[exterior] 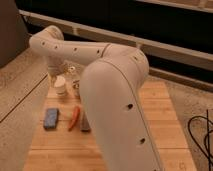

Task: Place the ceramic cup in the ceramic bowl

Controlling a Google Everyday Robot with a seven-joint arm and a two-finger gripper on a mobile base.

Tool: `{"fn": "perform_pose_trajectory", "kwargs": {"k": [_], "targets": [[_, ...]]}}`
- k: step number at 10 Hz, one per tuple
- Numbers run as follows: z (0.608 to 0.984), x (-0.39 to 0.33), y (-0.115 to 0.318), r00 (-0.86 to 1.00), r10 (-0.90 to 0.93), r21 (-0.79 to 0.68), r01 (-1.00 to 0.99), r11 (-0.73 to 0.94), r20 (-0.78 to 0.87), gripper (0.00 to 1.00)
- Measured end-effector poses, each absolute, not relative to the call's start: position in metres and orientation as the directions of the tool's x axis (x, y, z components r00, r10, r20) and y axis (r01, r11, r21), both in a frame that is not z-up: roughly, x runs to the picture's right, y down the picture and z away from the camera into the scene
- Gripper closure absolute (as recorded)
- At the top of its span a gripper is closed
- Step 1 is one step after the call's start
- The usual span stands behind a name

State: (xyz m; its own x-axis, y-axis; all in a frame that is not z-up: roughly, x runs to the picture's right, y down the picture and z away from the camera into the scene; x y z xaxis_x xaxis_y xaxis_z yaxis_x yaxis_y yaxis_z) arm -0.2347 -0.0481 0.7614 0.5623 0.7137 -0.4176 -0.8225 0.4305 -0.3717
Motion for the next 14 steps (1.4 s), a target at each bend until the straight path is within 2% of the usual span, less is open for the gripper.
{"fn": "perform_pose_trajectory", "kwargs": {"k": [7, 14], "targets": [[0.769, -0.258, -0.050, 0.700, 0.638, -0.604, -0.670, 0.431, -0.322, 0.35], [0.780, -0.246, -0.053, 0.689, 0.636, -0.610, -0.681, 0.404, -0.348, 0.35]]}}
